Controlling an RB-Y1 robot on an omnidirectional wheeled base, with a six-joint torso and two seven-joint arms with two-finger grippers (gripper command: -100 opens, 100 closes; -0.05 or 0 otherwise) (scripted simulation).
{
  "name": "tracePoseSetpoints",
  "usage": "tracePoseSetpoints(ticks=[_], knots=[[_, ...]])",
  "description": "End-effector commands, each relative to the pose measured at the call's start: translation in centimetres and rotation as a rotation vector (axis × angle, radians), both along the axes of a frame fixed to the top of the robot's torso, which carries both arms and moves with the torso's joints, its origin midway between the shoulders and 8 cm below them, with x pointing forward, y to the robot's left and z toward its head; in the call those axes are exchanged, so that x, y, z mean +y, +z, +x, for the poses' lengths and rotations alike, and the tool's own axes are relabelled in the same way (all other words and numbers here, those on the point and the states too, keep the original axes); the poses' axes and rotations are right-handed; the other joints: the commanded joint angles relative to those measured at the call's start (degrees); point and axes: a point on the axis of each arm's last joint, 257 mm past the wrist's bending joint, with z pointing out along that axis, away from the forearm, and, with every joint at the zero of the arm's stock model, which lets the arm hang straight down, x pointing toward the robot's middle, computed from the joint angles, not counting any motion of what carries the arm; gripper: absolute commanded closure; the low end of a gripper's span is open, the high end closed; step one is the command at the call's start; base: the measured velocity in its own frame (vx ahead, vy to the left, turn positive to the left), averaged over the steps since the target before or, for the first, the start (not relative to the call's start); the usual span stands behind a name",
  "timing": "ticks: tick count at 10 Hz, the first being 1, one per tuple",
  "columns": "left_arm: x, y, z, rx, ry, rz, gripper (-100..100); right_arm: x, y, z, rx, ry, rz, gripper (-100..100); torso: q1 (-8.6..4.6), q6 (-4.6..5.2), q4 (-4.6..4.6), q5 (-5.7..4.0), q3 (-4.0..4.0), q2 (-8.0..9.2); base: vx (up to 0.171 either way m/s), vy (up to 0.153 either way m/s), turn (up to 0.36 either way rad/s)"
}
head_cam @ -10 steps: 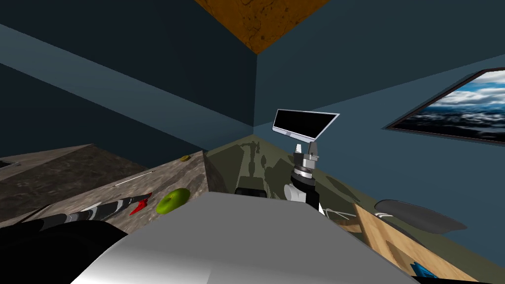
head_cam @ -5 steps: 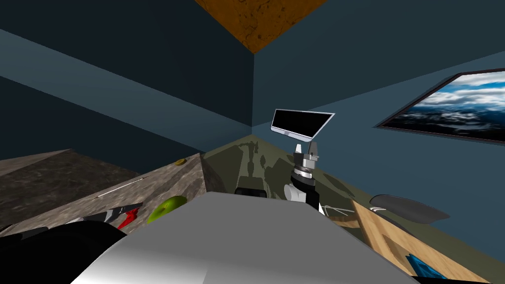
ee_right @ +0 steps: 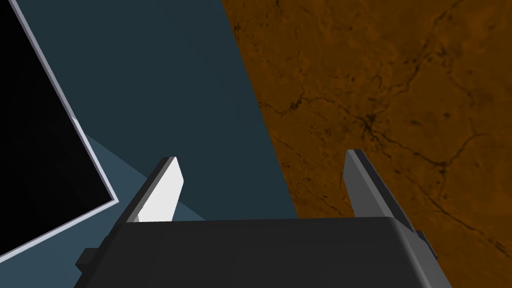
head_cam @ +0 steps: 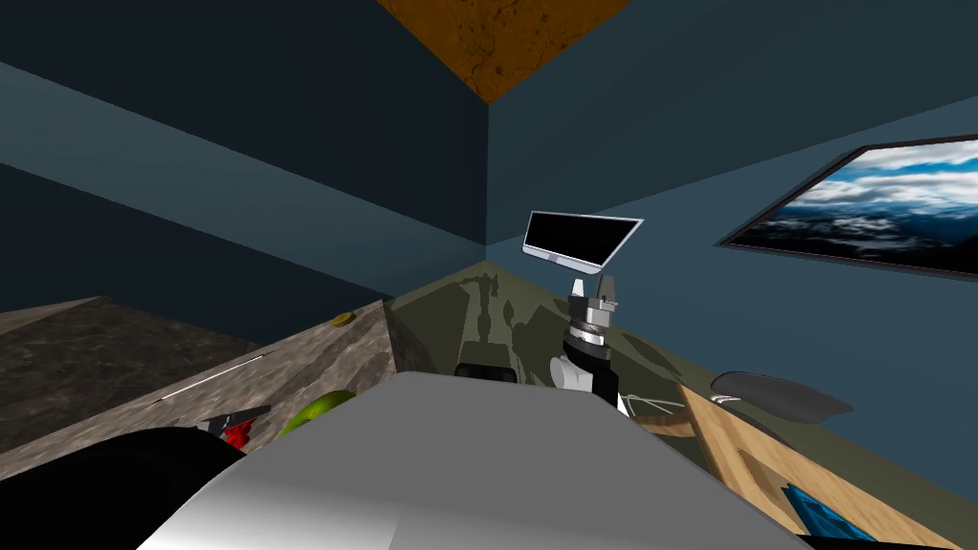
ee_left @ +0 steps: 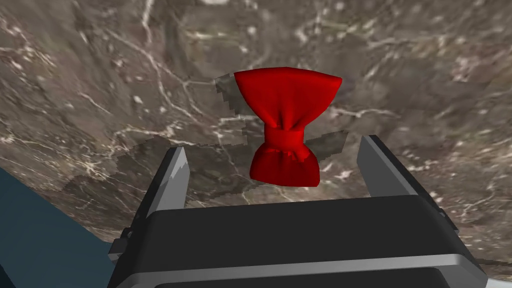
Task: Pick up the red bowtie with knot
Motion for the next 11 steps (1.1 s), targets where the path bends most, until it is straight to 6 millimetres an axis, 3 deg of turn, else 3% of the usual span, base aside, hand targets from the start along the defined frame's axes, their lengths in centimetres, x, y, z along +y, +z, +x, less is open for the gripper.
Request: tracePoseSetpoints(ticks=[1, 2, 3, 7, 8, 9, 11], knots=[[-0.5, -1.1, -0.8, 0.002, 0.007, 0.002, -100, 0.0, 0.0, 0.0, 0.000, 0.000, 0.000, 0, 0.00, 0.00, 0.00, 0.00, 0.00, 0.00, 0.057, 0.029, -0.060], [-0.4, -0.7, -0.6, 0.001, 0.005, 0.000, -100, 0.0, 0.0, 0.0, 0.000, 0.000, 0.000, 0, -0.01, 0.00, -0.01, 0.00, -0.02, -0.02, 0.024, 0.013, -0.010], [-0.4, -0.7, -0.6, 0.001, 0.004, 0.002, 100, 0.0, 0.0, 0.0, 0.000, 0.000, 0.000, 0, -0.06, -0.01, 0.00, -0.02, 0.02, 0.05, 0.000, 0.000, 0.000], [-0.4, -0.7, -0.6, 0.000, 0.007, 0.002, 100, 0.0, 0.0, 0.0, 0.000, 0.000, 0.000, 0, -0.12, 0.03, 0.02, -0.03, 0.08, 0.16, 0.000, 0.001, 0.003], [-0.4, -0.7, -0.6, 0.000, 0.008, 0.002, 0, 0.0, 0.0, 0.0, 0.000, 0.000, 0.000, 0, -0.12, 0.04, 0.02, -0.03, 0.09, 0.16, 0.000, 0.000, 0.000], [0.1, 0.3, 0.4, 0.000, -0.004, 0.002, 100, 0.0, 0.0, 0.0, 0.000, 0.000, 0.000, 0, -0.12, 0.04, 0.02, -0.03, 0.09, 0.17, -0.047, -0.020, 0.082], [0.2, 0.6, 0.7, -0.001, -0.007, 0.004, 100, 0.0, 0.0, 0.0, 0.000, 0.000, 0.000, 0, -0.30, 0.02, 0.07, -0.08, 0.22, 0.41, -0.050, -0.032, 0.052]])
